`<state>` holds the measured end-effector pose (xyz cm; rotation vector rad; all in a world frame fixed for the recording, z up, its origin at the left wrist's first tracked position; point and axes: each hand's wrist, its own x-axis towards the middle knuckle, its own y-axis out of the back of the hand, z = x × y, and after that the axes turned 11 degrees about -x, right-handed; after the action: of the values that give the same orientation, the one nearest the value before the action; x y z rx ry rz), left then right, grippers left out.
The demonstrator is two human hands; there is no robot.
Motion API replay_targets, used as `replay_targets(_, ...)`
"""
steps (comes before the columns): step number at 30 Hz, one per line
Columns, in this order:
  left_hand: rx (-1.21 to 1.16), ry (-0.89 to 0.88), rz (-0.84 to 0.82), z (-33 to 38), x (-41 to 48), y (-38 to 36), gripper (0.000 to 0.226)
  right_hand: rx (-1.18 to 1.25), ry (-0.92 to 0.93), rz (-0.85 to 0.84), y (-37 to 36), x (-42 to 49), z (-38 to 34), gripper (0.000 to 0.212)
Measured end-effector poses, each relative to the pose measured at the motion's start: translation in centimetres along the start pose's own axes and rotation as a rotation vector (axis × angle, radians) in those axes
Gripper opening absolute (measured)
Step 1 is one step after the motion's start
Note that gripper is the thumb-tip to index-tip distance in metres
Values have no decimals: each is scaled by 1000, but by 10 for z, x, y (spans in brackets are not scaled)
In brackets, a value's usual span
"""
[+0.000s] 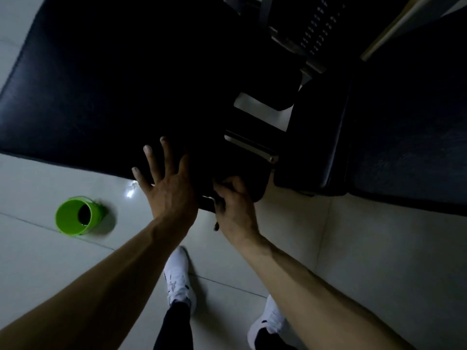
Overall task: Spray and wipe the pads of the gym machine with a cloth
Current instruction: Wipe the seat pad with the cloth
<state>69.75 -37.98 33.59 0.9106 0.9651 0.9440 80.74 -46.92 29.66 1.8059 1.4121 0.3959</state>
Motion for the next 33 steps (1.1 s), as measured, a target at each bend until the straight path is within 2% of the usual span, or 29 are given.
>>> replay_targets(1,-13,-6,-10,0,-2,1,94,7,-40,24,2,3,10,46)
replay_targets(4,-78,-99,-26,-20,-5,17,91,42,-307,268,1,10,18,35)
replay_targets(6,-156,-162,21,-46,-10,34,85,65,-434,371,-15,10,-12,33)
replay_targets(7,-189,-194,66,-62,-11,42,82,97,-436,373,-24,10,-35,34)
replay_targets(10,-203,-137,207,-105,-13,64,78,153,-195,337,-52,12,-102,43)
replay_targets(13,-260,-13,315,-137,-4,80,84,60,23,248,-70,30,-157,51)
replay_targets(16,-459,98,482,-158,4,90,82,-14,194,214,-79,59,-195,51)
replay_targets(19,-790,197,687,-185,18,104,61,-57,407,127,-81,80,-229,50)
replay_targets(24,-1443,386,796,-220,39,125,32,-189,713,153,-96,100,-272,48)
replay_targets(27,-1664,455,797,-248,43,126,23,-372,956,233,-112,112,-293,46)
replay_targets(30,-1832,411,727,-258,42,121,32,-627,1151,310,-119,120,-298,40)
replay_targets(33,-1807,284,686,-258,40,104,48,-789,1225,405,-121,119,-284,21)
